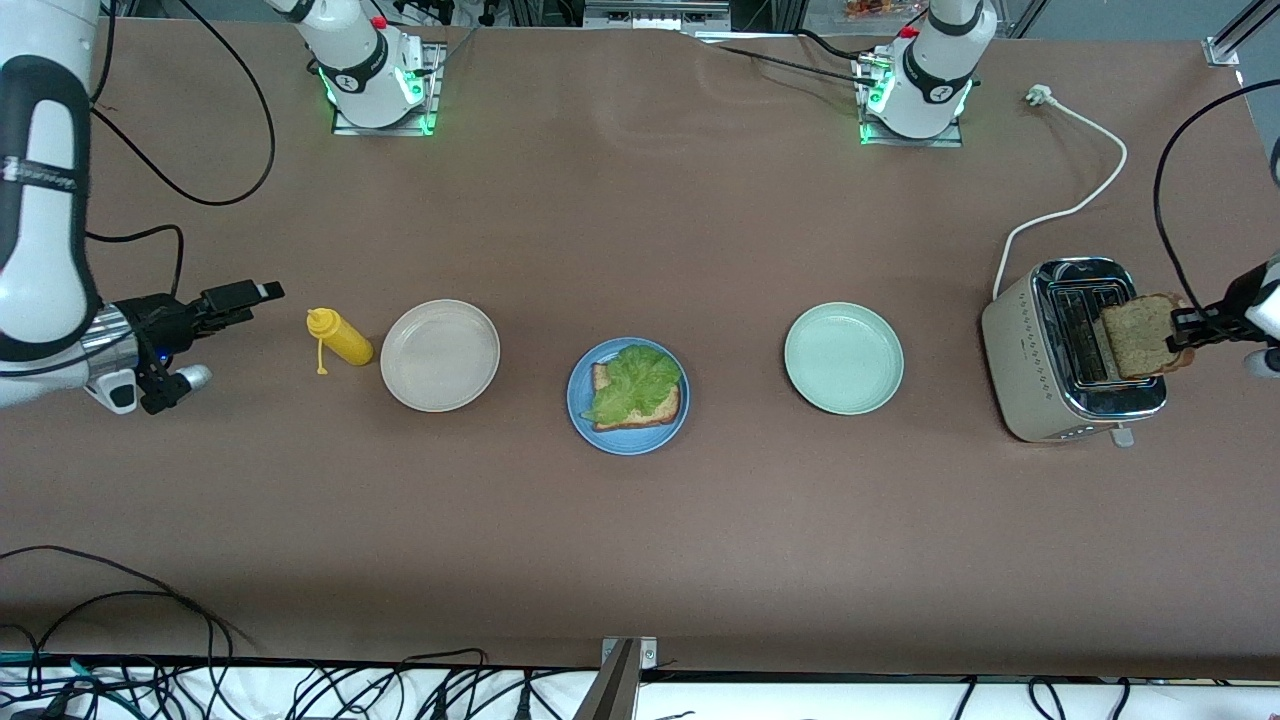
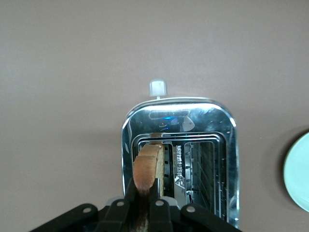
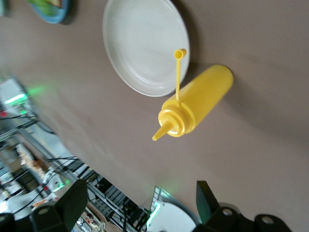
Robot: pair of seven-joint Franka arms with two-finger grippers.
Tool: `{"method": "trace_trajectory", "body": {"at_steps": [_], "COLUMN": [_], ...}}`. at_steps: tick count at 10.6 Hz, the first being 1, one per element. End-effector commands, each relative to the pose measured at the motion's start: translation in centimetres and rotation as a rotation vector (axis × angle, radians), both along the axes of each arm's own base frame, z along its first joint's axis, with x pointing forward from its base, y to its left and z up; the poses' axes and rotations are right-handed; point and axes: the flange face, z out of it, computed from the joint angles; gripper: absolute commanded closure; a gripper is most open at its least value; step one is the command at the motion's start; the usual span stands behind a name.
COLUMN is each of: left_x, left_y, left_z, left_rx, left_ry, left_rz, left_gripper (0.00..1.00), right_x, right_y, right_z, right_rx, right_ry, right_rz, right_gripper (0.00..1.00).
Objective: Make sandwich in blue plate with both arms
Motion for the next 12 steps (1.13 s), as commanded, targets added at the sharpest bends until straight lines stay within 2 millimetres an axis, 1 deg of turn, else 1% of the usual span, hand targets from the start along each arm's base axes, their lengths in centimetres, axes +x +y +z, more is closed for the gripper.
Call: {"method": "trace_trajectory", "body": {"at_steps": [1, 2, 3, 4, 5, 6, 7, 8, 9, 10, 11, 12], "left_x": [1.0, 0.6, 0.4, 0.3, 0.0, -0.2, 0.0, 0.2, 0.4, 0.4, 0.5, 0.6], "left_y": [-1.8, -2.6, -4.0, -5.2, -6.9, -8.6, -11.0, -13.3, -16.0, -18.6, -21.0, -23.7], "left_z": [6.1, 7.8, 9.1, 10.0, 10.6, 10.6, 10.4, 10.3, 9.8, 9.1, 8.0, 7.1], "left_rx": [0.010, 0.006, -0.001, -0.002, -0.012, -0.024, -0.031, -0.035, -0.047, -0.117, -0.201, -0.247], "left_ry": [-0.044, -0.060, -0.075, -0.090, -0.079, -0.050, -0.031, -0.028, -0.014, 0.006, 0.029, 0.048], "left_rz": [-0.048, -0.065, -0.087, -0.105, -0.133, -0.164, -0.205, -0.237, -0.276, -0.296, -0.303, -0.322], "left_gripper": [1.00, 1.00, 1.00, 1.00, 1.00, 1.00, 1.00, 1.00, 1.00, 1.00, 1.00, 1.00], "right_x": [0.3, 0.3, 0.3, 0.0, -0.7, -1.9, -2.9, -3.8, -5.1, -6.6, -7.6, -7.8], "right_y": [3.1, 4.1, 5.1, 6.1, 7.2, 7.2, 7.1, 6.3, 5.6, 5.5, 5.1, 4.8], "right_z": [3.3, 3.9, 5.9, 6.7, 7.5, 7.5, 7.5, 7.4, 7.1, 6.9, 6.8, 7.3], "right_rx": [-0.301, -0.381, -0.481, -0.542, -0.559, -0.575, -0.568, -0.555, -0.544, -0.531, -0.527, -0.526], "right_ry": [0.044, 0.035, -0.018, -0.046, -0.081, -0.112, -0.168, -0.232, -0.306, -0.394, -0.440, -0.449], "right_rz": [0.006, 0.027, 0.038, -0.003, -0.047, -0.088, -0.105, -0.144, -0.192, -0.223, -0.245, -0.249], "right_gripper": [0.00, 0.00, 0.00, 0.00, 0.00, 0.00, 0.00, 0.00, 0.00, 0.00, 0.00, 0.00]}}
